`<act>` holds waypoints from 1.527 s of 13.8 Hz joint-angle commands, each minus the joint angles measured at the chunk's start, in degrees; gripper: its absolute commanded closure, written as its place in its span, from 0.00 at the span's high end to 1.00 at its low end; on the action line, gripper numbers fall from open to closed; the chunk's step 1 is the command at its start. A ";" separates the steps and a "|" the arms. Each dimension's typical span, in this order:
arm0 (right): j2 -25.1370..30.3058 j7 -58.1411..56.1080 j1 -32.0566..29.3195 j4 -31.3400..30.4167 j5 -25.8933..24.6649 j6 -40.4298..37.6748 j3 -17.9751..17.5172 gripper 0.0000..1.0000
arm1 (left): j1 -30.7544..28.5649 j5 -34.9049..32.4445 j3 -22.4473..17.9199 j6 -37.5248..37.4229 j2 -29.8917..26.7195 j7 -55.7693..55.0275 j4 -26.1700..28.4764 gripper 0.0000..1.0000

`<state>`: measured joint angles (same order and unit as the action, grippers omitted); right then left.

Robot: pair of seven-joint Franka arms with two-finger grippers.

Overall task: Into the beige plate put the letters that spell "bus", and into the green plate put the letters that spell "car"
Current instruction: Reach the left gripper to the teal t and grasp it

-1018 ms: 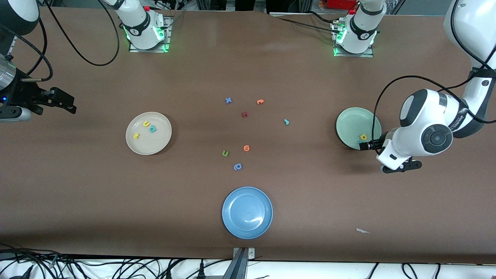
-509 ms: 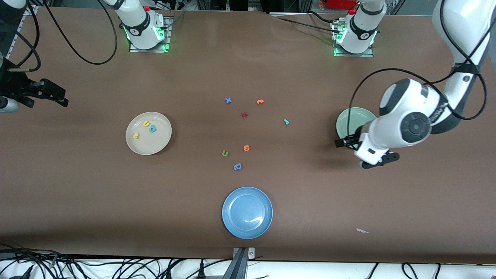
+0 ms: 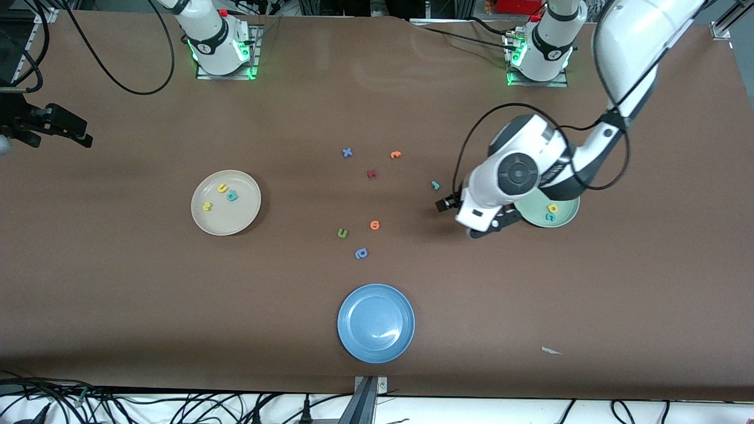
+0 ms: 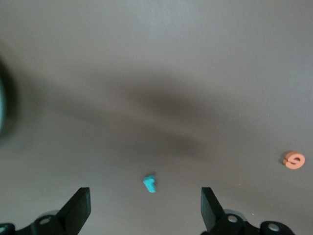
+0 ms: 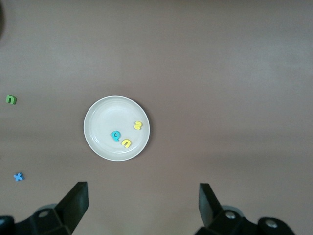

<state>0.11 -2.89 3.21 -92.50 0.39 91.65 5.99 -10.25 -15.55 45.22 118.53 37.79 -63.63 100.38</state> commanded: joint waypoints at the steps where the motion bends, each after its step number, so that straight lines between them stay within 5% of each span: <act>1: 0.60 0.08 0.13 0.04 0.49 -0.50 -0.01 1.00 | 0.93 -5.16 -0.57 9.94 0.26 -6.04 7.62 0.99; 6: 0.51 -0.18 0.13 0.39 0.13 -0.07 0.16 1.00 | 1.81 -12.22 -1.01 11.64 4.13 -15.19 8.61 0.99; 15: 0.60 0.08 0.13 0.39 0.84 -0.33 0.42 1.00 | 3.66 -12.22 -1.45 12.25 7.29 -18.37 9.49 0.91; 18: 0.60 0.08 0.13 0.39 0.84 -0.59 0.34 1.00 | 3.48 -12.22 -1.71 12.43 7.47 -18.63 9.40 0.61; 21: 0.60 0.08 0.13 0.39 0.84 -0.59 0.42 1.00 | 3.48 -12.22 -1.71 12.43 7.47 -18.90 9.48 0.47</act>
<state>0.12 -2.89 3.25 -92.38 0.39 91.81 6.24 -6.87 -25.88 43.84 131.05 45.02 -80.74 109.50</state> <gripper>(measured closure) 0.000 0.467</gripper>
